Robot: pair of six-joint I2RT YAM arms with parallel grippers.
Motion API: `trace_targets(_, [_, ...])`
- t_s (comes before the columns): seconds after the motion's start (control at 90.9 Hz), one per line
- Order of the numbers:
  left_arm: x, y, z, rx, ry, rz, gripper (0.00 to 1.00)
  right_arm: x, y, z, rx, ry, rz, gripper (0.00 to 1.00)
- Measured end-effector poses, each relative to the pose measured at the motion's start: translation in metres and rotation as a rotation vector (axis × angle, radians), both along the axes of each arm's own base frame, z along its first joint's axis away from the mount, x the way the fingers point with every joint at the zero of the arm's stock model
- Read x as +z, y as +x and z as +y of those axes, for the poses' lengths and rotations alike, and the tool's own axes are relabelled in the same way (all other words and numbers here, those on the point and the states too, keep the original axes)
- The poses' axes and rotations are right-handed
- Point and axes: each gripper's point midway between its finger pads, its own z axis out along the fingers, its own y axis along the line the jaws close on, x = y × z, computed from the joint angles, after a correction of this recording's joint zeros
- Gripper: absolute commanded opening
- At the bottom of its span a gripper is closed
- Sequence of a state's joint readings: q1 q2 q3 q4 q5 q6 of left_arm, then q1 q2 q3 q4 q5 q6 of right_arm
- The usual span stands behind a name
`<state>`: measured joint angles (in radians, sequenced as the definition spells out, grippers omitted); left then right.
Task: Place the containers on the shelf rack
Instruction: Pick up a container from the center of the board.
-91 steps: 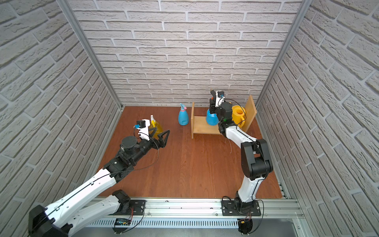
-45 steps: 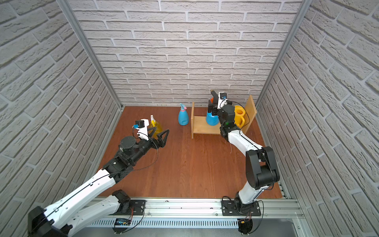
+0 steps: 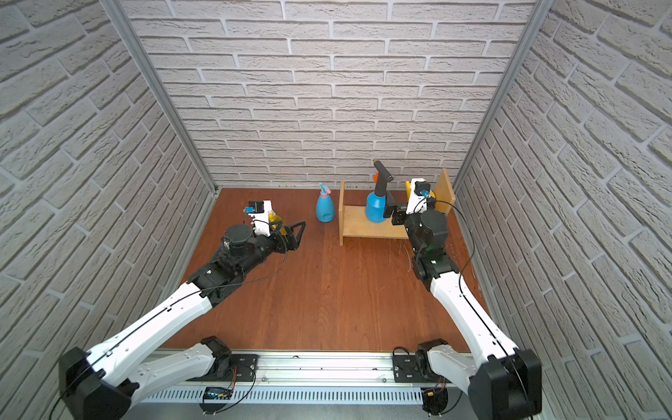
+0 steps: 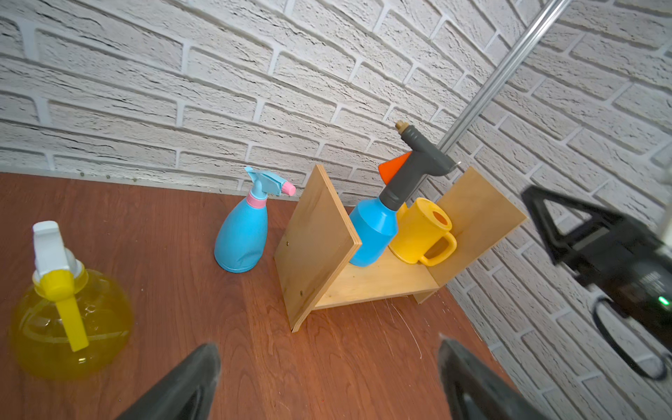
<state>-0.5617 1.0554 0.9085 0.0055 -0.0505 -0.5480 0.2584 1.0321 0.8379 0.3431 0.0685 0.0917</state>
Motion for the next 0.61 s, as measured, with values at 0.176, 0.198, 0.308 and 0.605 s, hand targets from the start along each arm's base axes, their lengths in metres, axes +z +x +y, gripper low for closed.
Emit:
trace_targets(0.176, [-0.007, 0.032, 0.009, 0.070, -0.107, 0.181, 0.98, 0.008, -0.051, 0.002, 0.095, 0.089, 0.036, 0.99])
trace_targets(0.198, [-0.009, 0.035, 0.010, 0.074, -0.115, 0.200, 0.98, 0.008, -0.055, 0.005, 0.114, 0.108, 0.045, 0.99])
trace_targets(0.308, [-0.015, 0.044, 0.013, 0.090, -0.132, 0.276, 0.98, 0.005, -0.069, 0.020, 0.226, 0.200, 0.111, 0.98])
trace_targets(0.605, [-0.003, 0.026, 0.055, 0.187, -0.097, 0.298, 0.98, 0.001, -0.049, 0.148, 0.575, 0.175, 0.501, 0.83])
